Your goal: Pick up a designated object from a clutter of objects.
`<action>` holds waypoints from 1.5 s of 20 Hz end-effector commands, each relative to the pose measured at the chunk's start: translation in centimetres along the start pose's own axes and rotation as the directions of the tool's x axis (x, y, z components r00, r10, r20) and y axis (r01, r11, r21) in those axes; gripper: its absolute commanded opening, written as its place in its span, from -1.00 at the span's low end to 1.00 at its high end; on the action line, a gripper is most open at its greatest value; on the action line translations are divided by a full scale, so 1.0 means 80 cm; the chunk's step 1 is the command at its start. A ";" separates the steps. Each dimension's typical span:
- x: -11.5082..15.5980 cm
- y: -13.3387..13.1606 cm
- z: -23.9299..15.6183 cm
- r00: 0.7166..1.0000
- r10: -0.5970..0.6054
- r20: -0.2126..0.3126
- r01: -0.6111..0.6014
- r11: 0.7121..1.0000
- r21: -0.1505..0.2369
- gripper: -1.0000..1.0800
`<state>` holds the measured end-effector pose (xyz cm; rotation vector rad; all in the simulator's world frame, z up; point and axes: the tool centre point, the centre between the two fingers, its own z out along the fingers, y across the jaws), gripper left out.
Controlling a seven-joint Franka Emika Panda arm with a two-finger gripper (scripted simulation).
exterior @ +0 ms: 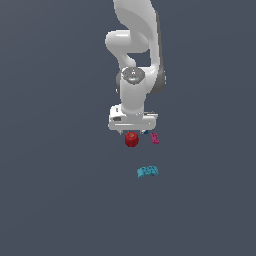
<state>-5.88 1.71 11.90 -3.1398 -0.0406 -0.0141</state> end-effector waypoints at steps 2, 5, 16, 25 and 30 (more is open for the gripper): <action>-0.013 -0.001 0.017 1.000 -0.004 0.005 0.004 1.000 -0.001 0.92; -0.019 -0.002 0.025 1.000 -0.006 0.008 0.006 1.000 -0.001 0.92; -0.021 -0.002 0.043 1.000 -0.007 0.010 0.007 1.000 -0.001 0.92; -0.023 -0.002 0.086 1.000 -0.007 0.010 0.007 1.000 -0.001 0.92; -0.023 -0.002 0.091 1.000 -0.007 0.010 0.007 1.000 -0.001 -1.00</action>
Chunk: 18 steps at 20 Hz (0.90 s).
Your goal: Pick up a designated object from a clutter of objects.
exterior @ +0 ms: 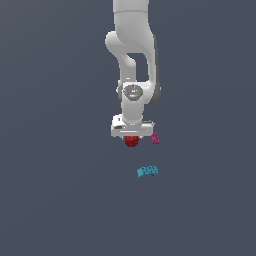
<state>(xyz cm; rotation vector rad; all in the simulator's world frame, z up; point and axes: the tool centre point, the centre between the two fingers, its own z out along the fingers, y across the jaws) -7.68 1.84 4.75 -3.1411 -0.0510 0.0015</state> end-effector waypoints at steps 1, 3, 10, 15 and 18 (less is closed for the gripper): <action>0.000 0.000 0.001 1.000 0.000 0.000 0.000 1.000 0.000 -1.00; 0.000 0.000 0.001 1.000 0.000 0.000 0.000 1.000 0.000 -1.00; 0.000 0.000 0.000 1.000 0.000 -0.001 0.000 1.000 0.000 -1.00; -0.001 -0.003 -0.007 1.000 0.000 -0.001 0.000 1.000 0.000 -1.00; -0.002 -0.007 -0.017 1.000 0.000 -0.001 0.000 1.000 0.000 -1.00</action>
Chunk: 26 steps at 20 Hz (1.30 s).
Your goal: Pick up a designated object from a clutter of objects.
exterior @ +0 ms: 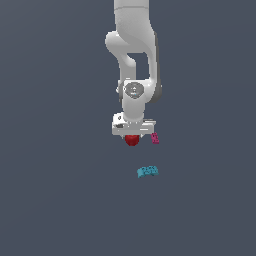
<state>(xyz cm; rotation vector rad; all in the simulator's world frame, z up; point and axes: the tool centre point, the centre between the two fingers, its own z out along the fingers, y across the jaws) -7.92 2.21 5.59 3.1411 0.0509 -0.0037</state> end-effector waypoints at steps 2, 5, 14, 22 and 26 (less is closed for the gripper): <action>-0.001 -0.006 -0.016 1.000 0.000 -0.003 0.000 1.000 0.000 -1.00; -0.003 -0.014 -0.034 1.000 -0.001 -0.003 0.001 1.000 -0.001 -1.00; -0.014 -0.048 -0.117 1.000 -0.001 -0.003 0.001 1.000 -0.001 -1.00; -0.025 -0.086 -0.209 1.000 -0.001 -0.003 0.001 1.000 -0.002 -1.00; -0.030 -0.105 -0.255 1.000 -0.001 -0.003 0.001 1.000 -0.002 -1.00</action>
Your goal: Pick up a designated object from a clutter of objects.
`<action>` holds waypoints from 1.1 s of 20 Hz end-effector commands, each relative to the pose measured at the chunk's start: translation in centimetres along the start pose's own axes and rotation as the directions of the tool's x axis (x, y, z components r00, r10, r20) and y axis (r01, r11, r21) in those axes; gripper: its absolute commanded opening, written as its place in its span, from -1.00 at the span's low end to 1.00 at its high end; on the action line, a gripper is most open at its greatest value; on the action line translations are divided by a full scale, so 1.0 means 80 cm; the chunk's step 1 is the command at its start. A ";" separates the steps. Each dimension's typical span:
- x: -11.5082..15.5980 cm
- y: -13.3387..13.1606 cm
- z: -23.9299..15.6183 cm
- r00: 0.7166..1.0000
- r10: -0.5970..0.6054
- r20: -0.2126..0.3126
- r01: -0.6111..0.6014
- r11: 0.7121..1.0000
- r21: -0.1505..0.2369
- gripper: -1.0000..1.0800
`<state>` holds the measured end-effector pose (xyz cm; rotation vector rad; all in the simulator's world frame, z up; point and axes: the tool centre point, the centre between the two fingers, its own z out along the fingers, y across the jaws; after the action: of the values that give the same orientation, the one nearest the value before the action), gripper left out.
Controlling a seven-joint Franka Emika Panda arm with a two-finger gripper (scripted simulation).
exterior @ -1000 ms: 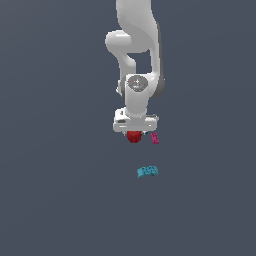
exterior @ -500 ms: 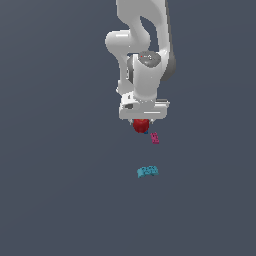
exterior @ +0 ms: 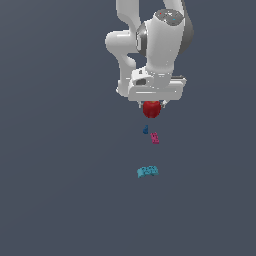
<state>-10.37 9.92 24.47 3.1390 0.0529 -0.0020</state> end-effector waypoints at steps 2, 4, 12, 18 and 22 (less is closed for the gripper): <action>-0.005 -0.017 -0.042 1.000 0.000 -0.001 0.000 1.000 0.000 -1.00; -0.007 -0.026 -0.065 1.000 0.000 -0.001 0.000 1.000 0.000 -1.00; -0.015 -0.065 -0.159 1.000 0.000 -0.001 0.000 1.000 0.001 -1.00; -0.018 -0.088 -0.215 1.000 0.000 -0.001 0.000 1.000 0.001 -1.00; -0.019 -0.100 -0.241 1.000 0.000 -0.001 0.000 1.000 0.001 -1.00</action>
<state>-12.09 17.54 42.89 3.1399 0.0538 -0.0019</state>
